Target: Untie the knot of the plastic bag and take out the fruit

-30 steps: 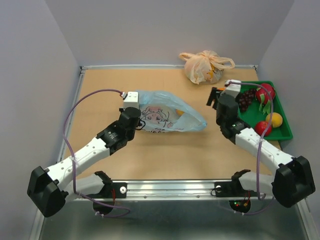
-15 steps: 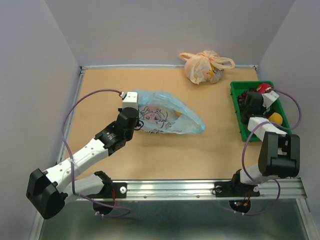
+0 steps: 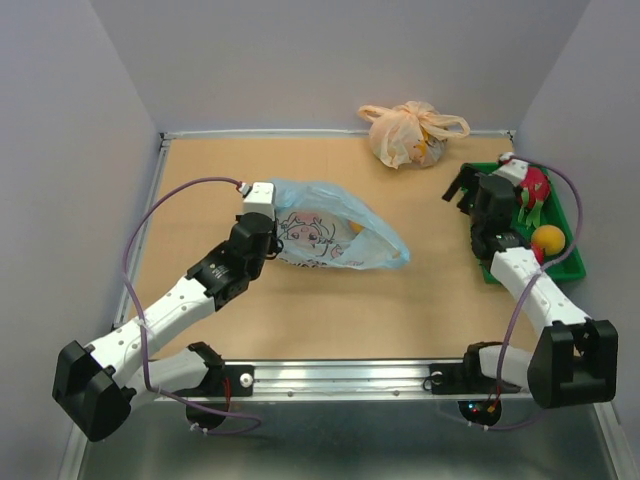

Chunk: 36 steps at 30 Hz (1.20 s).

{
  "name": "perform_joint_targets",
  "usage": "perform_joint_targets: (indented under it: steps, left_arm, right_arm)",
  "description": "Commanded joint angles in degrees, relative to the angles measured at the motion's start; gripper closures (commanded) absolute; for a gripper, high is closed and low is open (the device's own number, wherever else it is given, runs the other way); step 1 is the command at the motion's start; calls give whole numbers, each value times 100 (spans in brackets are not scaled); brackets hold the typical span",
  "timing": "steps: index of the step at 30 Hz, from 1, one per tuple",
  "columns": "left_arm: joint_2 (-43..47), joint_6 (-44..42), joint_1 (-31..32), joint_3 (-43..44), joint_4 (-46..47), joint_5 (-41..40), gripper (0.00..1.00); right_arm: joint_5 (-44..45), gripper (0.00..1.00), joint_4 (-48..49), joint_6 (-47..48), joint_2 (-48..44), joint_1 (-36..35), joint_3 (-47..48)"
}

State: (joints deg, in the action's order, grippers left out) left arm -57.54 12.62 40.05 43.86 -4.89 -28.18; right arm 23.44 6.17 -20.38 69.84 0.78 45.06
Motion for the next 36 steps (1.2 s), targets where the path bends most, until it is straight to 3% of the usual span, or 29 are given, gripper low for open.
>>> perform_joint_targets:
  steps: [1, 3, 9, 12, 19, 21, 23, 24, 26, 27, 36]
  left_arm:
    - [129, -23, -24, -44, 234, 269, 100]
    - [138, -14, -6, -53, 216, 357, 100]
    - [260, 205, -6, -105, 23, 392, 100]
    - [357, 241, 2, -219, -30, 402, 100]
    - [384, 162, 11, -334, 14, 402, 100]
    - [314, 127, 3, -325, 31, 393, 100]
    - [270, 109, 3, -325, 23, 419, 100]
    - [252, 118, 11, -325, 23, 436, 100]
    - [217, 135, 11, -325, 14, 445, 100]
    - [199, 144, 3, -325, 14, 445, 100]
    - [-108, 188, 3, -272, -12, 621, 100]
  right_arm:
    - [-1656, 0, -125, 578, -182, -1181, 371]
    - [-2444, 0, -143, 684, -33, -1630, 468]
    - [-3337, 0, -152, 1422, 740, -2617, 987]
    - [-3145, 0, -152, 1791, 1398, -2986, 1224]
    - [-2812, 0, -143, 2212, 2305, -3004, 1584]
    - [-2381, 9, -125, 2266, 2551, -3004, 1655]
    - [-2064, 26, -125, 2302, 2630, -3004, 1708]
    - [-2002, 52, -125, 2258, 2553, -3004, 1734]
    - [-2124, 89, -125, 2214, 2290, -3057, 1700]
    - [-2133, 100, -125, 2223, 1992, -3196, 1699]
    - [-2800, 100, -960, 2065, 1172, -4760, 1788]
